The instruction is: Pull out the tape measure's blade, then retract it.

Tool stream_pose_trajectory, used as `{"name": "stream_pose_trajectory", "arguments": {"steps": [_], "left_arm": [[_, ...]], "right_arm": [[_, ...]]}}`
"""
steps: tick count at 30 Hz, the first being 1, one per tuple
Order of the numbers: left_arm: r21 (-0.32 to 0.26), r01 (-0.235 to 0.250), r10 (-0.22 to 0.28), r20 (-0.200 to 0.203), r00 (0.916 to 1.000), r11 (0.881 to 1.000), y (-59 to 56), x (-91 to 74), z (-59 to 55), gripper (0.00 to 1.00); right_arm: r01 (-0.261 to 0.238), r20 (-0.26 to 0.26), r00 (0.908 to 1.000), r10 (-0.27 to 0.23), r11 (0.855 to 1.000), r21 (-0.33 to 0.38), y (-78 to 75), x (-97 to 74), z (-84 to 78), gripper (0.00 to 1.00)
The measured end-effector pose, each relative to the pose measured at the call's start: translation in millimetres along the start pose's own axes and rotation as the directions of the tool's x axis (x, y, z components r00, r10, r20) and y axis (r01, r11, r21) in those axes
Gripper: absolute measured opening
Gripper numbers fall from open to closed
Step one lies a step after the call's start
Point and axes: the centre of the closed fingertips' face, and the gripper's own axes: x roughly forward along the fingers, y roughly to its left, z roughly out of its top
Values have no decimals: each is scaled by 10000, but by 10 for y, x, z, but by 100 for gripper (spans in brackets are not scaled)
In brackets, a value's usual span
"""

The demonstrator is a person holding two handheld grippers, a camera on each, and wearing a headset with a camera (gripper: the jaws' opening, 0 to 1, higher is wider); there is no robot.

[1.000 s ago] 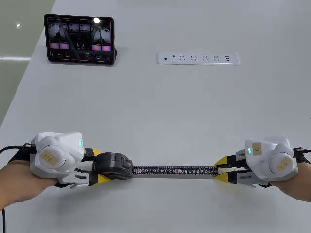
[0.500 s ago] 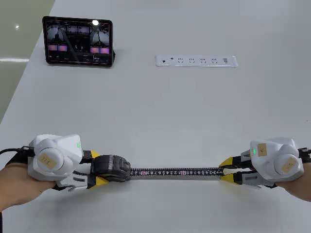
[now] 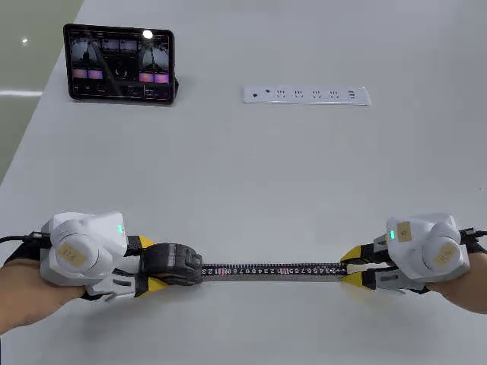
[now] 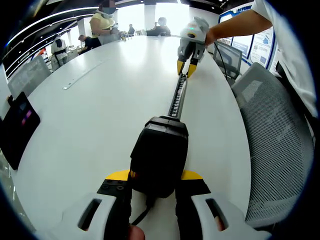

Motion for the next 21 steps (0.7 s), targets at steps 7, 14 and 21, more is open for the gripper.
{"name": "stream_pose_trajectory", "arguments": {"steps": [7,14,21], "left_arm": [[-248,-13,15,66,10000,9997,5,3,-1,30],[-672,175,-170,89,9998,9976,-13,1,-6,35],[-698,194,-192,47,9998,9974,-30,-8,-34,41]], "right_arm": [[-73,59,10000,72,9997,237,-4,1,1,11],[17,-7,10000,-17,9993,370,-19,2,5,13],[92,9,10000,-93,9989,458,-28,-8,16,19]]}}
